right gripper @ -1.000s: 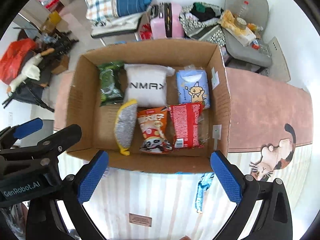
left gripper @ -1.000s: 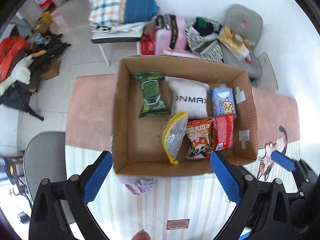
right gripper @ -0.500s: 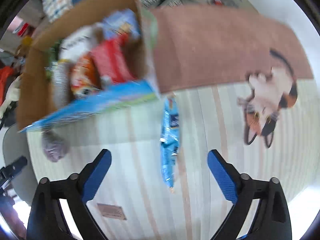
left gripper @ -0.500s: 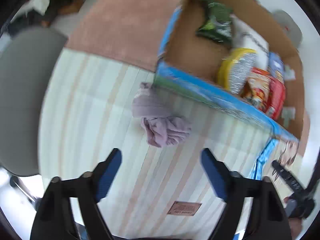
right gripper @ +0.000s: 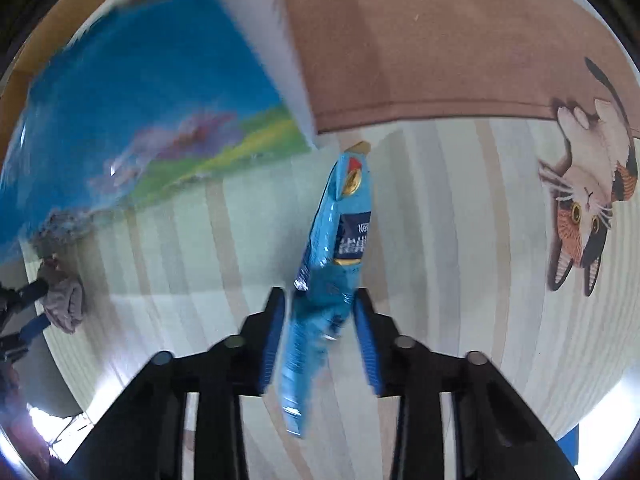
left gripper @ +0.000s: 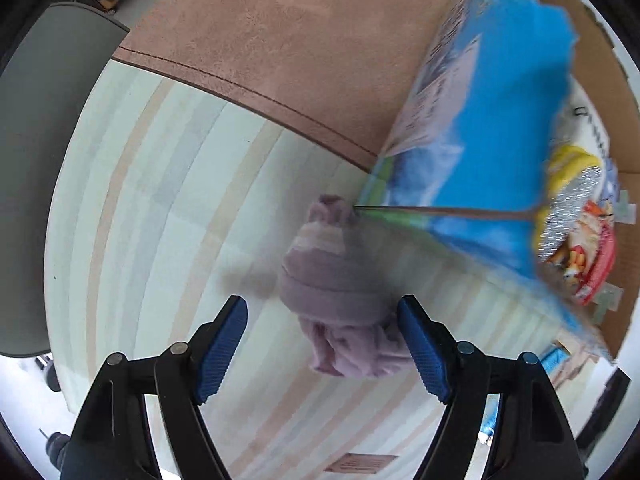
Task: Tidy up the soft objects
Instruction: 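Grasp the lilac cloth with left gripper while right grasps blue stick snack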
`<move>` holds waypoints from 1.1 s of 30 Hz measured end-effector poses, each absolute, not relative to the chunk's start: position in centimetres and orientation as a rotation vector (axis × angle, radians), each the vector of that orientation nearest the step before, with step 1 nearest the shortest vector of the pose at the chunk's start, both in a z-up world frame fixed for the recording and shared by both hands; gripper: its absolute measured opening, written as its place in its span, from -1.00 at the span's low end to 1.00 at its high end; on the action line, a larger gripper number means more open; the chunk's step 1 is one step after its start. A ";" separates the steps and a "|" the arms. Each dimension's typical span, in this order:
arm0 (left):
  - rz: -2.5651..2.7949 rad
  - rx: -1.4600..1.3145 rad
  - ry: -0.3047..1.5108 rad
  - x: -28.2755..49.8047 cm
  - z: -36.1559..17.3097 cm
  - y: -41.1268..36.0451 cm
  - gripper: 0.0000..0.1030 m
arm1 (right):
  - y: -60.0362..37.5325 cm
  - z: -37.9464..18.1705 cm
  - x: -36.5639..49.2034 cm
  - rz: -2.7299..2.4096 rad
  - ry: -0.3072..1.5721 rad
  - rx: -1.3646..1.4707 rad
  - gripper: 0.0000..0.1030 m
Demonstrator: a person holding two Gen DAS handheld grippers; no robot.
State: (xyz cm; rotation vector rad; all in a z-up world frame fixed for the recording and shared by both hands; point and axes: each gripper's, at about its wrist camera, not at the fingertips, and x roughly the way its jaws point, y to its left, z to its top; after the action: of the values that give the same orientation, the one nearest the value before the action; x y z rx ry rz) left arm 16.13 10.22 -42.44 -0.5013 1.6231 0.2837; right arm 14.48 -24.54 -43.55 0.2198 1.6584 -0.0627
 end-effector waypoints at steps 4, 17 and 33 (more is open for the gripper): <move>0.261 -0.486 1.647 15.5 -43.5 10.1 -0.04 | -24.0 -44.1 13.0 -0.029 1.700 0.188 -0.39; 0.138 -0.312 1.756 8.6 -44.8 7.4 -0.24 | -20.5 -44.8 8.6 0.093 1.791 0.083 -0.43; 0.086 -0.225 1.612 6.8 -39.0 5.6 -0.32 | -15.2 -43.4 7.7 0.115 1.728 0.018 -0.63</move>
State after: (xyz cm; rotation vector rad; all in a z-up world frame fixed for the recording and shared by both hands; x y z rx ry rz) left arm 6.84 5.64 -39.00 -0.2248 1.6115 0.0857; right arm 7.68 -15.25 -43.41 0.0178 1.7282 0.1151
